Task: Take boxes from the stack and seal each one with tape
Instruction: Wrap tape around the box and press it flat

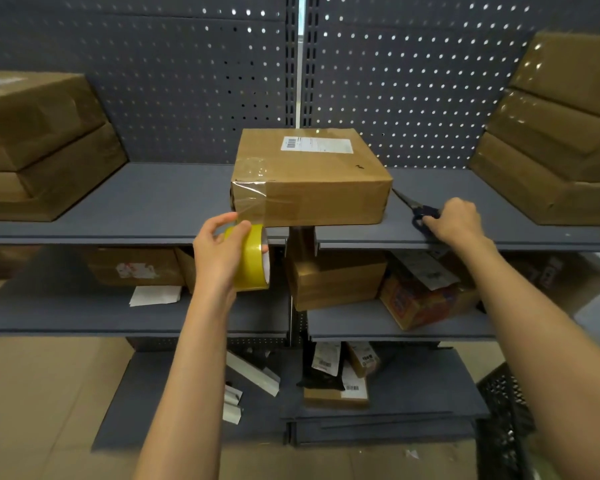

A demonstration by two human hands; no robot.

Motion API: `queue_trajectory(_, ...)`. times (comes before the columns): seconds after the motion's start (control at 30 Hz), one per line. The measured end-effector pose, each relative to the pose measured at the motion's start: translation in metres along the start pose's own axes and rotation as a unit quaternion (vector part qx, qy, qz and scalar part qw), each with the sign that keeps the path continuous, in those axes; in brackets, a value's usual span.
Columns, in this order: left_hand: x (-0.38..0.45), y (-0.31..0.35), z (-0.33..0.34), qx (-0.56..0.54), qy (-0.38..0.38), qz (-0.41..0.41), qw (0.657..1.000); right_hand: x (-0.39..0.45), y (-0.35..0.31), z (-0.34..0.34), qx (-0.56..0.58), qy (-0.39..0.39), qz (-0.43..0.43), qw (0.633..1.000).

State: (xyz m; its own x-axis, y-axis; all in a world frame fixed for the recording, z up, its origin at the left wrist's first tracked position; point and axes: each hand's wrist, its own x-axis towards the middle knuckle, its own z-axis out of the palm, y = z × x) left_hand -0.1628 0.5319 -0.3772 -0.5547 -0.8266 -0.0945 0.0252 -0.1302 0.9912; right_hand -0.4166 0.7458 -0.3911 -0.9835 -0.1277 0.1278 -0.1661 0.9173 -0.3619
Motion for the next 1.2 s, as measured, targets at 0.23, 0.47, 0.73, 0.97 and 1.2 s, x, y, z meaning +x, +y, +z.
queue_trajectory(0.23, 0.002, -0.001, -0.001, -0.004, -0.004, -0.001, 1.000, -0.016, -0.021, -0.018, 0.293, 0.122, -0.048, 0.947)
queue_trajectory(0.47, -0.001, -0.001, 0.000, -0.004, 0.003, 0.000, 1.000, -0.061, -0.084, -0.038, 0.329, 0.068, -0.280, 0.899)
queue_trajectory(0.73, 0.000, -0.002, -0.002, 0.003, -0.005, -0.002, 1.000, -0.084, -0.095, -0.016, 0.182, -0.100, -0.383, 0.900)
queue_trajectory(0.97, 0.004, -0.006, -0.004, 0.004, -0.012, -0.001, 1.000, -0.076, -0.078, -0.008, 0.129, -0.191, -0.359, 0.905)
queue_trajectory(1.2, 0.011, -0.008, -0.007, 0.004, -0.017, -0.020, 1.000, -0.076, -0.097, 0.004, 0.197, -0.233, -0.351, 0.885)
